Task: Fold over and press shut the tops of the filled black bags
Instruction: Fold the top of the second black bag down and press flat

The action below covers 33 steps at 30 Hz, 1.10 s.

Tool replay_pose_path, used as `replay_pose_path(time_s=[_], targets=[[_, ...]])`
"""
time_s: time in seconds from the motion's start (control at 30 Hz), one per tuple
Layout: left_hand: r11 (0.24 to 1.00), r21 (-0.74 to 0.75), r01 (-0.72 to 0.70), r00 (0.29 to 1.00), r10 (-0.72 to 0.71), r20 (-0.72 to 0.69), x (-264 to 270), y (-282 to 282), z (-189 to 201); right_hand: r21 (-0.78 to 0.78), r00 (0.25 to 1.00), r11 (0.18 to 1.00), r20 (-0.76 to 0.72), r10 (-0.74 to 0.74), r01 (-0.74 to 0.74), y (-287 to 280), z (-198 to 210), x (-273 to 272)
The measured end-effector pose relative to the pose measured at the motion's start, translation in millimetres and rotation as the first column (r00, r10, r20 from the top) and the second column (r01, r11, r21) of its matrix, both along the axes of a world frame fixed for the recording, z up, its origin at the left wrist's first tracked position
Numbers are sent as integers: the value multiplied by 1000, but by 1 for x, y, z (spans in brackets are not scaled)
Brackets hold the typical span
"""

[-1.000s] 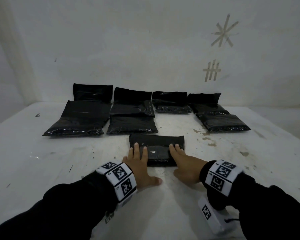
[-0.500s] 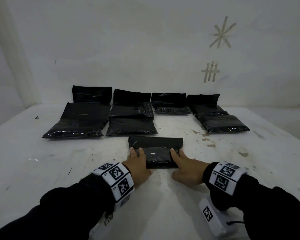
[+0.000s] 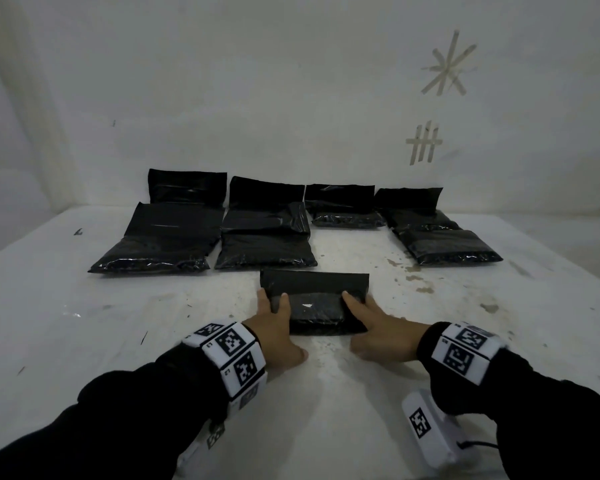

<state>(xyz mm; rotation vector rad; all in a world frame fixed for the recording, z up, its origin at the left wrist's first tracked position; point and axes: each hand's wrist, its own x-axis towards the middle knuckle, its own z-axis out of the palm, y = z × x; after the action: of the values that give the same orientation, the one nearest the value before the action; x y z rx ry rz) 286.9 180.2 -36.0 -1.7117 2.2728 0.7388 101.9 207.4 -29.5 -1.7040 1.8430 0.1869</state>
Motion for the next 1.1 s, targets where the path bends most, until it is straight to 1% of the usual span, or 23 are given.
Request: replay_pose_path(time_s=[0.07, 0.2, 0.3, 0.4, 0.47, 0.57, 0.67, 0.77, 0.83, 0.9, 0.97, 1.1], targets=[[1000, 2, 5, 1000, -5, 12, 1, -1, -1, 24, 1000, 1000, -6, 6, -6, 0, 0, -1], [999, 32, 44, 999, -45, 24, 9, -9, 1, 25, 994, 998, -99, 54, -52, 0, -3, -2], [999, 35, 33, 999, -34, 42, 16, -12, 2, -17, 997, 1000, -68, 21, -23, 1, -2, -5], [1000, -10, 9, 995, -8, 101, 23, -14, 3, -45, 997, 999, -69, -17, 14, 1, 4, -15], [1000, -2, 12, 992, -12, 126, 26, -12, 5, -3, 992, 1000, -126, -2, 2, 2, 7, -20], [999, 4, 36, 982, -36, 185, 25, -6, 3, 52, 972, 997, -225, 70, -59, 6, 6, -19], [998, -23, 58, 966, -51, 255, 24, -4, -3, 48, 941, 993, -317, 114, -104, 9, 2, -13], [995, -47, 84, 951, -66, 302, 23, -1, -4, 40, 895, 987, -418, 156, -154, 11, -1, -10], [993, -71, 95, 946, -68, 316, 22, 0, -5, 34, 896, 987, -416, 155, -155, 8, -5, -12], [992, -89, 89, 948, -57, 315, 22, -1, -8, 17, 928, 994, -356, 108, -109, 5, -9, -15], [993, -90, 74, 950, -43, 308, 22, -2, -11, 10, 939, 996, -333, 89, -91, 6, -8, -16], [990, -97, 105, 940, -67, 336, 19, 1, -9, 13, 902, 987, -404, 150, -159, 11, -7, -9]])
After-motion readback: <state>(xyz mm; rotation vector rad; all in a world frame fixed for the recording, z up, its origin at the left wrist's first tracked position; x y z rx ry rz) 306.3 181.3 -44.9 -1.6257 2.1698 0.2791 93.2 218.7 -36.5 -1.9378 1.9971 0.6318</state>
